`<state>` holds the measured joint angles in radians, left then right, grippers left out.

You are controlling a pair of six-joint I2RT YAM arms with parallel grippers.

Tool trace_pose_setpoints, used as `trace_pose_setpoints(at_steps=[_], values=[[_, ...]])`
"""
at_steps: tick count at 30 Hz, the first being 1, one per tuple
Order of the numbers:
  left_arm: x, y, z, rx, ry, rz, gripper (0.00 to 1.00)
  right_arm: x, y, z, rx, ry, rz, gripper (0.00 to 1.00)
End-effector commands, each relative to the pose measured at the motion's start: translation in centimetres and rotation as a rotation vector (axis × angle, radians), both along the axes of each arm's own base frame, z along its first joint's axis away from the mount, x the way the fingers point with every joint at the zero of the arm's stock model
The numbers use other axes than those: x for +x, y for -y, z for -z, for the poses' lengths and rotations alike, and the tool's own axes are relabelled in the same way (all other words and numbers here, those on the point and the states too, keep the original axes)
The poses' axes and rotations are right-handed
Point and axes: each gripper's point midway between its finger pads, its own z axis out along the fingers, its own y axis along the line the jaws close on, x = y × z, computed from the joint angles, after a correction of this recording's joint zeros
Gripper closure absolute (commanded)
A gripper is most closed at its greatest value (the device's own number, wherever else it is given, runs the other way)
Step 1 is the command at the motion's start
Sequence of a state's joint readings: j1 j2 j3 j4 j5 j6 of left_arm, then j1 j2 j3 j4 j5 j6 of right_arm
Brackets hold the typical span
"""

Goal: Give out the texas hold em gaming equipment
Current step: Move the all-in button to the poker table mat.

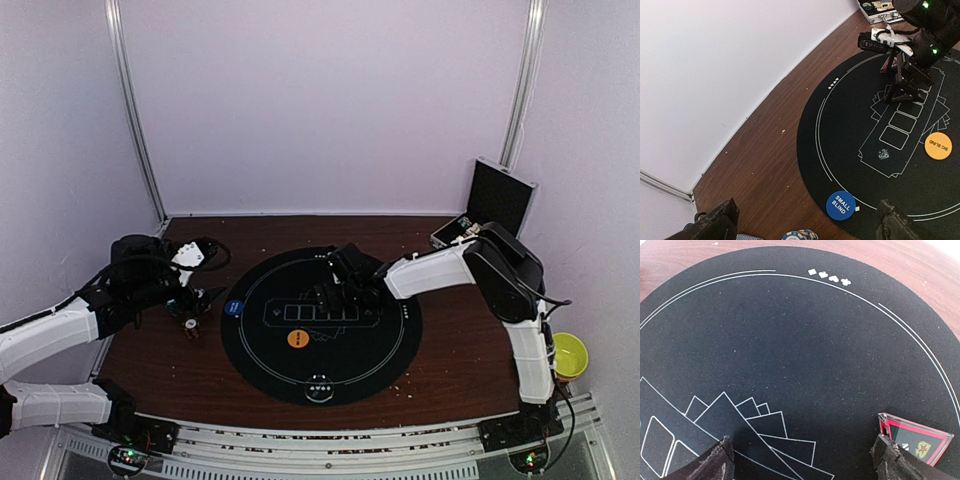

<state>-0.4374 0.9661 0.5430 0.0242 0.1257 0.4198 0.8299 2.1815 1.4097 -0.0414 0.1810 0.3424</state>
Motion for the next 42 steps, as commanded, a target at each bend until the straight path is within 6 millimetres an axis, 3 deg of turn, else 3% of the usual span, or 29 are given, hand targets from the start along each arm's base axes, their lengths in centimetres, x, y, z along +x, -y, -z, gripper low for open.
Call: trace_pose_setpoints(at_steps=[1, 5, 8, 13, 18, 26, 42], values=[[0.4, -0.2, -0.5, -0.020, 0.030, -0.018, 0.02, -0.8, 0.7, -2.2, 0.016, -0.029, -0.032, 0.02], [0.4, -0.2, -0.6, -0.021, 0.032, -0.016, 0.02, -3.5, -0.9, -5.4, 0.068, -0.024, -0.106, 0.01], [0.4, -0.2, -0.5, -0.021, 0.031, -0.015, 0.02, -5.1, -0.5, -5.9, 0.067, -0.032, -0.102, 0.00], [0.4, -0.2, -0.6, -0.022, 0.032, -0.016, 0.02, -6.6, 1.6, -3.3, 0.026, -0.074, -0.073, 0.00], [0.4, -0.2, -0.6, -0.021, 0.032, -0.018, 0.02, -7.1, 2.4, -0.6, -0.019, -0.117, -0.050, 0.00], [0.4, -0.2, -0.6, -0.022, 0.033, -0.015, 0.02, -6.4, 3.5, 1.4, -0.072, -0.111, 0.021, 0.00], [0.4, -0.2, -0.5, -0.019, 0.032, -0.019, 0.02, -0.9, 5.6, 2.8, -0.205, -0.053, 0.155, 0.00]])
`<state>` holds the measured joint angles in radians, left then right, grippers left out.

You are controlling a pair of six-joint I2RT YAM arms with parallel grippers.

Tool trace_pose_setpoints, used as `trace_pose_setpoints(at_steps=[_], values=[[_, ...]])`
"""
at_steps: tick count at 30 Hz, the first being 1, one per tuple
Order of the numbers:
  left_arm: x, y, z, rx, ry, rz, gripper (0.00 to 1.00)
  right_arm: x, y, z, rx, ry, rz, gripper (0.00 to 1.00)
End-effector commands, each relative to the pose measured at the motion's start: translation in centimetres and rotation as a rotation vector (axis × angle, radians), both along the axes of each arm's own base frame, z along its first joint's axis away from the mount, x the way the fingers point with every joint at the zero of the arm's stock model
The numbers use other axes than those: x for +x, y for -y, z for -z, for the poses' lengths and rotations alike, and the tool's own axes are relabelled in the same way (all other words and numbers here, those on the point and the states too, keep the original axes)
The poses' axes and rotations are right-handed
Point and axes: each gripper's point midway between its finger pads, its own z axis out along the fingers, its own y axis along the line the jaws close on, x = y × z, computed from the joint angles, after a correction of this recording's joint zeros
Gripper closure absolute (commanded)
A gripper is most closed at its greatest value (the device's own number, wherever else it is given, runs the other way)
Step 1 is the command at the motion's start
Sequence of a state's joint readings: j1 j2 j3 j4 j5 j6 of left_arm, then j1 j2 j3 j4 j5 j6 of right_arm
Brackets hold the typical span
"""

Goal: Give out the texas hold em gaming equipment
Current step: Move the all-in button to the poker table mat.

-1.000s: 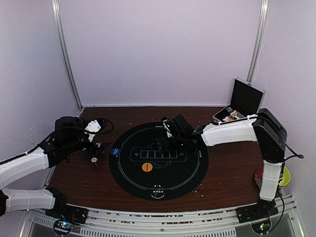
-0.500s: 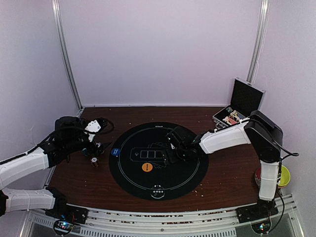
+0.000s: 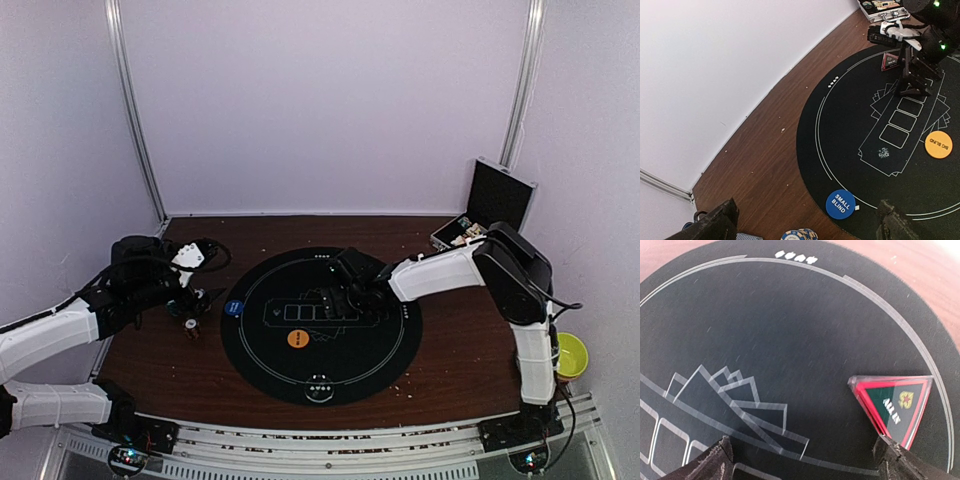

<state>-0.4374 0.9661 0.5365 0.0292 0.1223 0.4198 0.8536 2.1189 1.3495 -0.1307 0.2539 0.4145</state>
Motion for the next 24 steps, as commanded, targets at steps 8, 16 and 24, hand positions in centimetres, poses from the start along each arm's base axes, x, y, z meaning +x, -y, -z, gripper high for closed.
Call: trace_pose_setpoints(at_steps=[8, 16, 24], values=[[0.5, -0.2, -0.7, -0.019, 0.035, -0.017, 0.02, 3.8, 4.0, 2.4, -0.187, 0.006, 0.102, 0.00], [0.4, -0.2, -0.8, -0.022, 0.039, -0.016, 0.02, 1.0, 0.4, -1.5, -0.076, 0.014, -0.023, 0.00], [0.5, -0.2, -0.6, -0.020, 0.034, -0.015, 0.02, -8.3, -5.7, -3.6, -0.089, 0.046, -0.236, 0.00]])
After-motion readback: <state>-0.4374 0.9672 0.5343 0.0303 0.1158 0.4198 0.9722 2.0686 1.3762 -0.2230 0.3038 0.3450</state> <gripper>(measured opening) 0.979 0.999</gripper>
